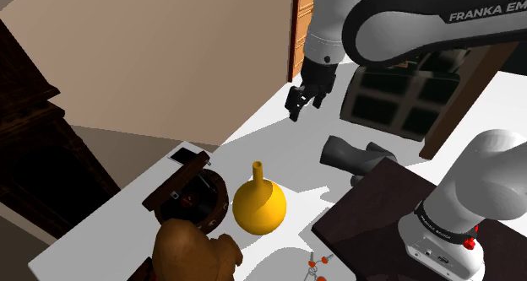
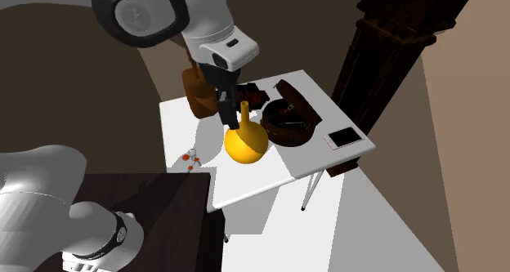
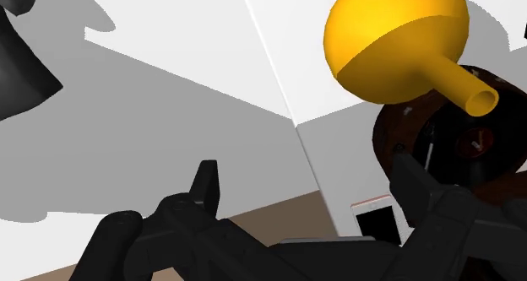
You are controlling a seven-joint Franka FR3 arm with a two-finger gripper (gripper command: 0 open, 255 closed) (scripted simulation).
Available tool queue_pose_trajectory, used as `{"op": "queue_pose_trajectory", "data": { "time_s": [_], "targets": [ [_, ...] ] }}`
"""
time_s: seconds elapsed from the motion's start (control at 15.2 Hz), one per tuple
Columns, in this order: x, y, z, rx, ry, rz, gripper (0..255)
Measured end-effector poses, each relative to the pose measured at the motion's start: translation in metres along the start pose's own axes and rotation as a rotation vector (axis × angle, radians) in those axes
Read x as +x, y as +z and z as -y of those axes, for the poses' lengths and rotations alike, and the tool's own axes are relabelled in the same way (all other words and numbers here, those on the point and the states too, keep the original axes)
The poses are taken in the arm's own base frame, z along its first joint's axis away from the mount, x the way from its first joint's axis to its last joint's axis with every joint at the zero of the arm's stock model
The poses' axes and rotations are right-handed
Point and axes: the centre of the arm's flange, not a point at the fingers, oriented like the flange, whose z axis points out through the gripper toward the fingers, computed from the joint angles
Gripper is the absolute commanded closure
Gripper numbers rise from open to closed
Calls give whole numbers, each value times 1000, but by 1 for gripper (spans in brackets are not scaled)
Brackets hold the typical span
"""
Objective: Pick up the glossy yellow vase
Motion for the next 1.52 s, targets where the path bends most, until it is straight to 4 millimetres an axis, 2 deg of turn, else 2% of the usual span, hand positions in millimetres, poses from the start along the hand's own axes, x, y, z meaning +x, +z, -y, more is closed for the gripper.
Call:
{"op": "queue_pose_trajectory", "data": {
  "time_s": [0.92,1.45,1.52],
  "targets": [
    [7,99,152,2,-70,63,0],
    [2,140,157,3,-72,66,0],
    [2,142,157,3,-72,66,255]
  ]
}}
